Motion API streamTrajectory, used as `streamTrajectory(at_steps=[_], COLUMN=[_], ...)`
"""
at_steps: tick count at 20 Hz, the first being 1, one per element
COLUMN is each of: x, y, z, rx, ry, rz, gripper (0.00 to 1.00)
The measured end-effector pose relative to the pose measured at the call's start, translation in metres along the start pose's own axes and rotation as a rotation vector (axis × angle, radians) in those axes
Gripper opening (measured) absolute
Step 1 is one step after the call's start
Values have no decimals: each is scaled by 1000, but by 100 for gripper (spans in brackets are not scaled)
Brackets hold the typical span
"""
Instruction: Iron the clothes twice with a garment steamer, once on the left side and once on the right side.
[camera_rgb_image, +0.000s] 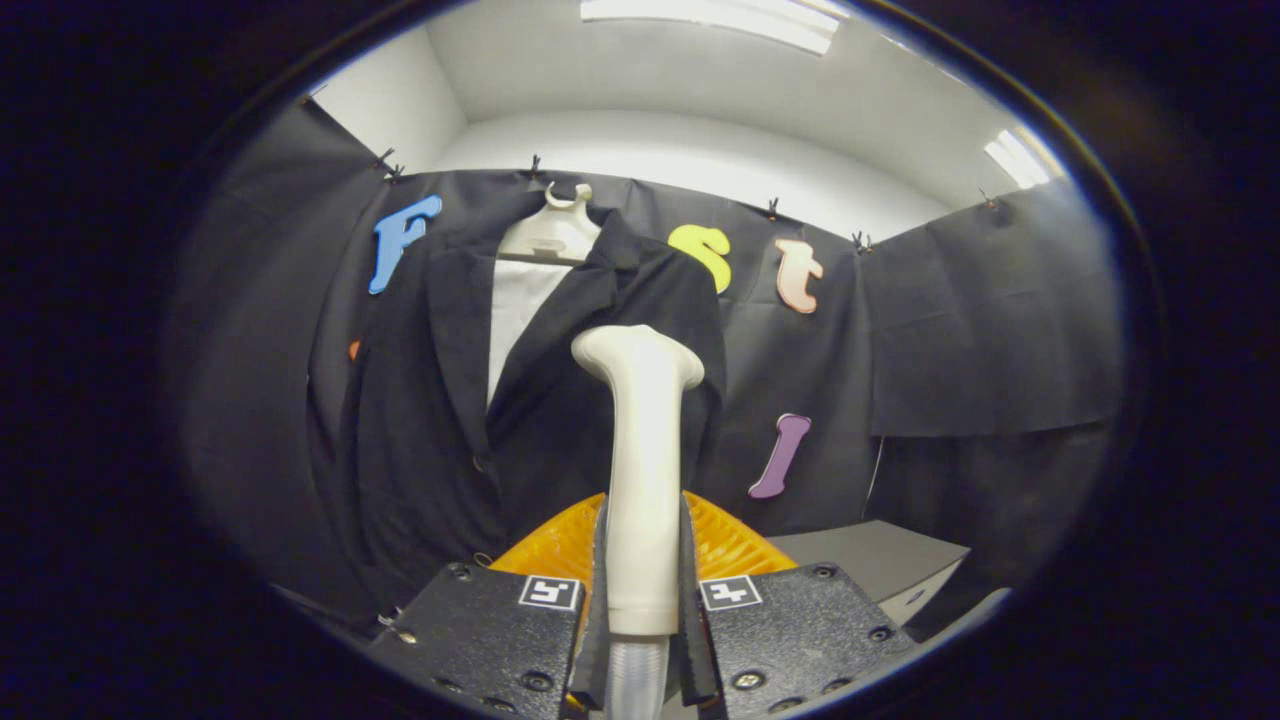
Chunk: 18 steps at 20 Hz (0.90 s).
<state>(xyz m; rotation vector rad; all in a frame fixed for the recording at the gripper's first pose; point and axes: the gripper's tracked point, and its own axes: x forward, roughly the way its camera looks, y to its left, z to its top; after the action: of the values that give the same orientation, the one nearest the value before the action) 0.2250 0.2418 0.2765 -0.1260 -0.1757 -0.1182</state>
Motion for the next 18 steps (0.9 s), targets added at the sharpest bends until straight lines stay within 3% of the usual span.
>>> streamTrajectory(at_steps=[18], x=[-31], y=[24], z=[-161], rx=[-76], ry=[286], rz=[22], gripper=[30])
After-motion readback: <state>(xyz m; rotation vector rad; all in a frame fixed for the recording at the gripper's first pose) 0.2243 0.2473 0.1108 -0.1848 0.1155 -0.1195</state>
